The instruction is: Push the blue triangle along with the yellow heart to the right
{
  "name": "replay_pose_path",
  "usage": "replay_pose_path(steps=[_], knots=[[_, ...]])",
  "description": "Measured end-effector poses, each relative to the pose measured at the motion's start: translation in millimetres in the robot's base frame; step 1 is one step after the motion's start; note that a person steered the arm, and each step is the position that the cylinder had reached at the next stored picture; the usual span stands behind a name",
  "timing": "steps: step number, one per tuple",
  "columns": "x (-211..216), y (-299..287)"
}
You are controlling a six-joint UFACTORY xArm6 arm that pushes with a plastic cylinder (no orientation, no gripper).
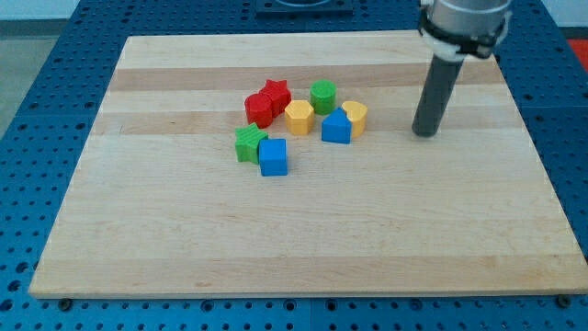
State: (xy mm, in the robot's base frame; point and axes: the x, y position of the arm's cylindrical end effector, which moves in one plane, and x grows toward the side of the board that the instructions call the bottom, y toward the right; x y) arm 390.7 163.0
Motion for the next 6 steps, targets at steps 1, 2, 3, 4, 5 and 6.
replay_pose_path(steps=[1, 2, 3, 4, 5, 6], knots=[[-41.7, -2.4], [-41.7, -19.0], [-32.6, -42.4], [-32.6, -70.6], [-32.6, -102.3], [-32.6, -118.1]])
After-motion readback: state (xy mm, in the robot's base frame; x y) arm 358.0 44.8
